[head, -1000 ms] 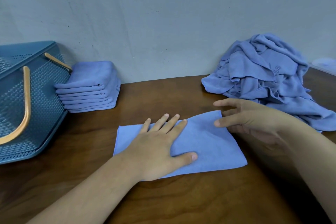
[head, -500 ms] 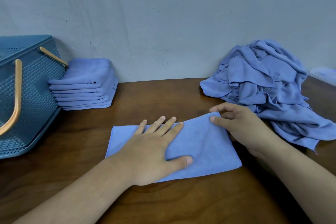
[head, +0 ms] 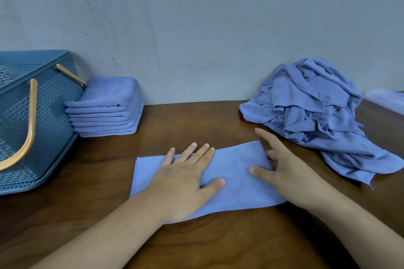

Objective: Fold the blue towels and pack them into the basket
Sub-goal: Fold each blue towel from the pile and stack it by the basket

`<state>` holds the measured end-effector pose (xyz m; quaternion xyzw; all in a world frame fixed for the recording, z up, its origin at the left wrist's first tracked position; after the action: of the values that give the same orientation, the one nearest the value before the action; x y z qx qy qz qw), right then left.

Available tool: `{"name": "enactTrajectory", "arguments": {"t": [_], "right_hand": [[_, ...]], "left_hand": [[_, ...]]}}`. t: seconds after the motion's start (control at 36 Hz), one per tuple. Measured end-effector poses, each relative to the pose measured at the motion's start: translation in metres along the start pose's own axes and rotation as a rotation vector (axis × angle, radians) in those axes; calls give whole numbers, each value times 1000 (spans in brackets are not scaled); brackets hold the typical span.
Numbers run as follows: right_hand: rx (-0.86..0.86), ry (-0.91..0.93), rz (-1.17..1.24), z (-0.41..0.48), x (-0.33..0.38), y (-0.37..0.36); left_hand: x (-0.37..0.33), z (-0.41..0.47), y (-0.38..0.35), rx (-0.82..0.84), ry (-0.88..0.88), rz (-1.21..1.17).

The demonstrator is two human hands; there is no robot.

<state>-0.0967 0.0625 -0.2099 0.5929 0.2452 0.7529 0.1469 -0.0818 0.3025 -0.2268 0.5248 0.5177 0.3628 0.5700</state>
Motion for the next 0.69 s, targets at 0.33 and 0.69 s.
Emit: {"name": "enactTrajectory", "arguments": {"t": [0.33,0.69], "right_hand": [[-44,-12,-72,3,-17,11],[157,20,-264,3,-1,3]], "left_hand": [[17,-18,18,-103,17,-70],[116,-59,22,-37,126,-204]]}}
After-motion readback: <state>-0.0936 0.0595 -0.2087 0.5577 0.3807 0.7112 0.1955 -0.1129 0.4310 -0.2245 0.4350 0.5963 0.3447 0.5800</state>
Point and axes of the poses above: each hand's wrist, its own z-axis towards the middle knuckle, its own y-axis out of the back of the hand, x = y × z, the point moved 5 cm from there along z, towards the middle knuckle, and after that the axes turned 15 degrees about y, right-handed, at the moved point
